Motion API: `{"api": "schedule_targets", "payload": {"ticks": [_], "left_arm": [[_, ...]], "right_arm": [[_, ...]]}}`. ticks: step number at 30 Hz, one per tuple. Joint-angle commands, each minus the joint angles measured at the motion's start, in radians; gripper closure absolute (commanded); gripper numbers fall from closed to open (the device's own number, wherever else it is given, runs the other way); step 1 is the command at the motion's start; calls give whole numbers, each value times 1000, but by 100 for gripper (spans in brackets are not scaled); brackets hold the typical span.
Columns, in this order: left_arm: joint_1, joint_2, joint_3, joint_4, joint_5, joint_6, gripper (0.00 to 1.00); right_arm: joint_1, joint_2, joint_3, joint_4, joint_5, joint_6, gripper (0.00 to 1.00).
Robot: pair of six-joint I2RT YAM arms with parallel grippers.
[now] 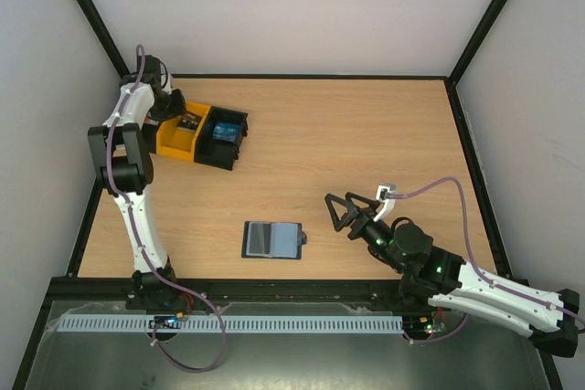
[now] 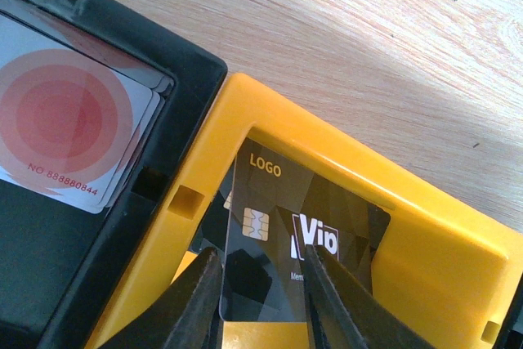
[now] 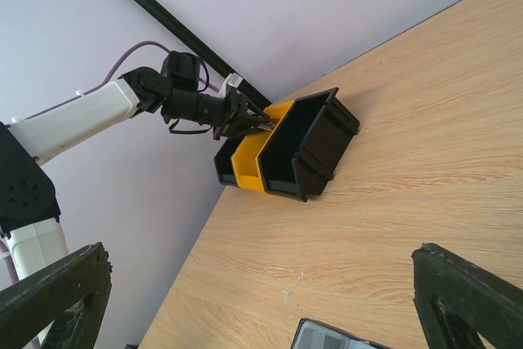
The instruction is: Take the credit cards out of the card holder
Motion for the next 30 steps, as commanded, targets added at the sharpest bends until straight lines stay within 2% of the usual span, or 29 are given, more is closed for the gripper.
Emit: {"api": "schedule_targets", "payload": {"ticks": [1,24,30], "left_arm": [[-8,27,33,4,-14,-7,67],[-27,28,44,-14,-19,-9,52],[-28,0,2,-14,-16,-19,50]], "right_arm": [[6,-12,16,-15,36,8,2],[6,-19,6,-10,45,15,2],[6,-20,1,-10,44,22,2]]}}
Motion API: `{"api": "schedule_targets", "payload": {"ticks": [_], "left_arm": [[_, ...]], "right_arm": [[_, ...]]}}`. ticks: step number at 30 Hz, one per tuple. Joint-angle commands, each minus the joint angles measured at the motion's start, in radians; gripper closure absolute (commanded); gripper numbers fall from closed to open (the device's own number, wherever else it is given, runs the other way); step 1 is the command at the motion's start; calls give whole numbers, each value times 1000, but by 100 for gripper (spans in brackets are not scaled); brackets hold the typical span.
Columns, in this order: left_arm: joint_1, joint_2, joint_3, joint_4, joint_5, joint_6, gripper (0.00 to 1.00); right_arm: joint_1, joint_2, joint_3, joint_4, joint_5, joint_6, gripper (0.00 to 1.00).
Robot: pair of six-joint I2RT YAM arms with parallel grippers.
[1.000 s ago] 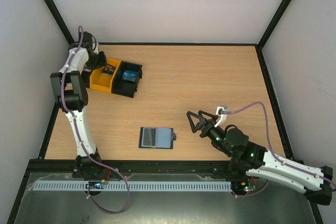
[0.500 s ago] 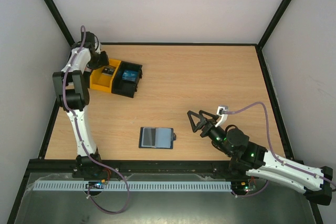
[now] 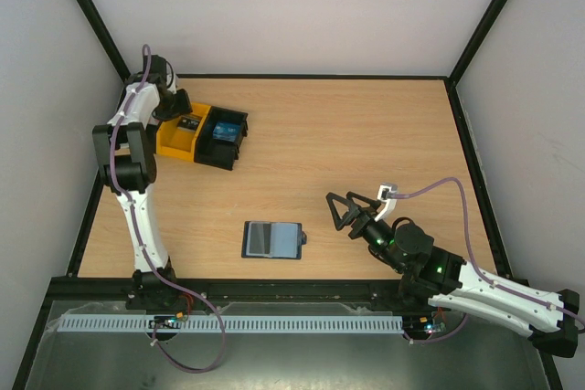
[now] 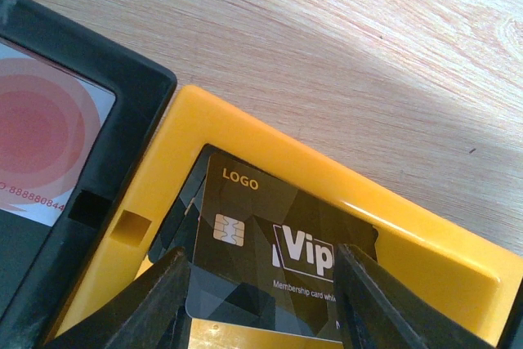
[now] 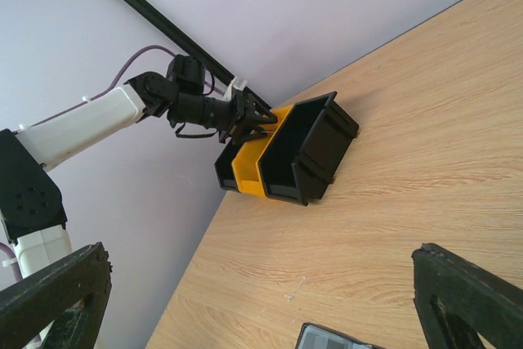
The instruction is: Take the credit cards out of the card holder
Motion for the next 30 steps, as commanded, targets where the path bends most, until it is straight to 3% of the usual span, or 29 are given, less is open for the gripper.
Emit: {"api": "schedule_targets", "payload": {"ticks": [1,5,19,30], "left_arm": [[-6,-36,-37,-13,4,-13,49],[-7,-80,-125,43,0,-33,47],[-7,-123,-156,23,-44,-53,42],[-31,-174,-274,114,-95,-82,40]], "right_arm": [[6,-15,-1,-10,29,12,2],[6,-18,-4,-3,27,14,2],[6,-47,-3,-38,24,47,2],[6,-64,15,-65,4,63,2]]}}
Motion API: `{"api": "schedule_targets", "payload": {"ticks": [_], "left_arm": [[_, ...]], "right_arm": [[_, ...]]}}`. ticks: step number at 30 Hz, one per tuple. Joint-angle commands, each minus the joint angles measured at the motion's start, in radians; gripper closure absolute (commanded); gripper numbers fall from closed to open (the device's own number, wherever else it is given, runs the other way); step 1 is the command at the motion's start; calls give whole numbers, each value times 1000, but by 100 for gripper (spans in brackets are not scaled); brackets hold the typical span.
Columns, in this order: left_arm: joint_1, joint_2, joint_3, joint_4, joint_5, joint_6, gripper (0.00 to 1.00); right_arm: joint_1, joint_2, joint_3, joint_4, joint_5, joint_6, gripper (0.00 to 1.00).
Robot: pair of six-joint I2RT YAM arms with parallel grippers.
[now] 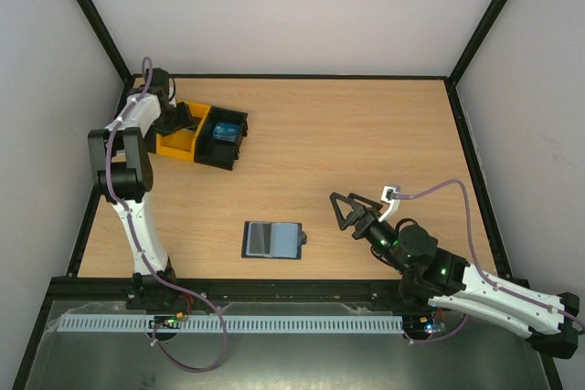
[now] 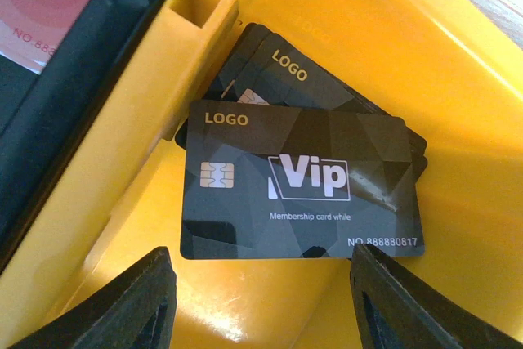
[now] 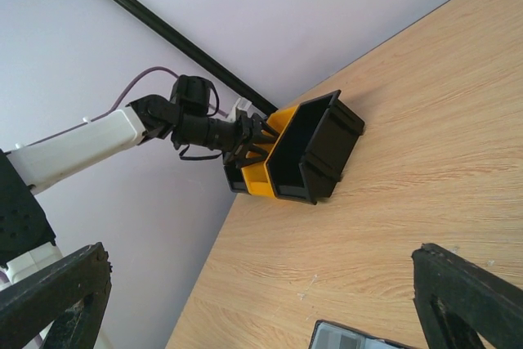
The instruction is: Take the credit cards out of the card holder
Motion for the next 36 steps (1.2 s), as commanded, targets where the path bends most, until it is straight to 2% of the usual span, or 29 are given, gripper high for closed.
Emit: {"api": "schedule_targets", "payload": {"ticks": [1,9,14,17,28,31,36], "left_arm": [[-14,-38,-21,47,-39,-12,40],[-18,-74,-65,114,-47,-45,42],[-18,-60,-79,138,-64,-69,56],[-18,-58,-93,153,-72,-77,61],[-18,-43,-96,193,-120,-96,58],[-19,-37,-78,160,-127,-111,59],[-19,-118,-141,163,-128,-191,58]], "right_arm": [[6,-14,17,-27,6,8,2],[6,-10,15,-14,16,-2,2],[7,-12,6,-14,21,3,2],[6,-11,10,-17,28,-7,2],[6,-11,21,-35,46,-18,2],[6,-9,23,-38,50,-20,2],[6,-9,11,-28,39,-3,2]]}}
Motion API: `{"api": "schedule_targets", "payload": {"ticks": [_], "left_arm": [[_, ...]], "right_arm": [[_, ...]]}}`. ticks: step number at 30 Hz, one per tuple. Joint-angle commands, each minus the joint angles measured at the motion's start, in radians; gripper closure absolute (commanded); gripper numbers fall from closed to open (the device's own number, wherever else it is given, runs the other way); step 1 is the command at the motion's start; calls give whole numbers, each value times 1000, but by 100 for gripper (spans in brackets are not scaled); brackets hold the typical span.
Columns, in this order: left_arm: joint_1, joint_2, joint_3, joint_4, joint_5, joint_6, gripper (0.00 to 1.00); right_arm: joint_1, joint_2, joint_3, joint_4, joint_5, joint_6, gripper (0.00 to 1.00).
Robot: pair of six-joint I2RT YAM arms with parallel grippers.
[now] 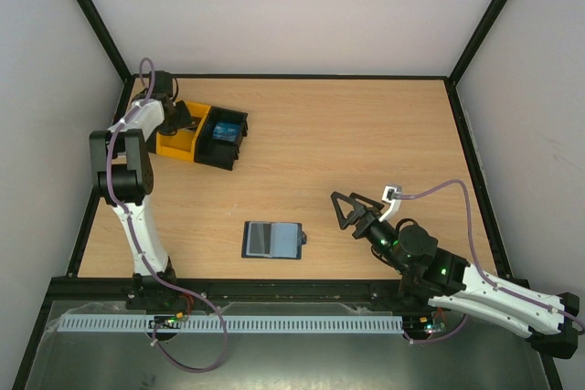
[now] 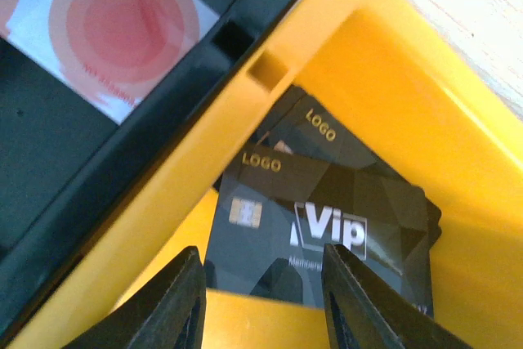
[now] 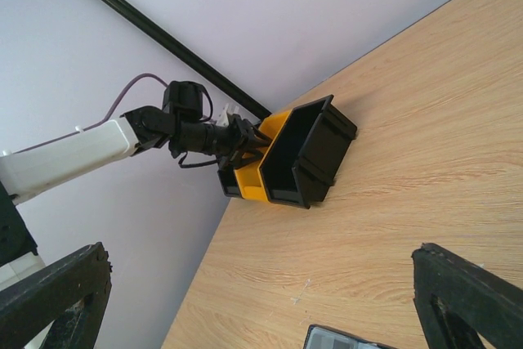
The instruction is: Take the credit cards out of the card holder
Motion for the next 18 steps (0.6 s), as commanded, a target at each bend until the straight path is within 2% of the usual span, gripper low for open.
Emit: {"api": "schedule_targets", "payload": {"ticks": [1,6,13,18], "left_arm": [[-6,-95,-62,2,7,-84,58],[-17,-117,-143,65,22,-137,59],[-28,-38,-128,102,42,-142,63],[-28,2,-101,118,28,-122,76]], "right_arm": [[7,-6,7,-15,15,5,2],[6,6,6,-10,6,12,2],[6,-2,12,-27,13,19,2],[6,1,7,-24,18,19,2]]}}
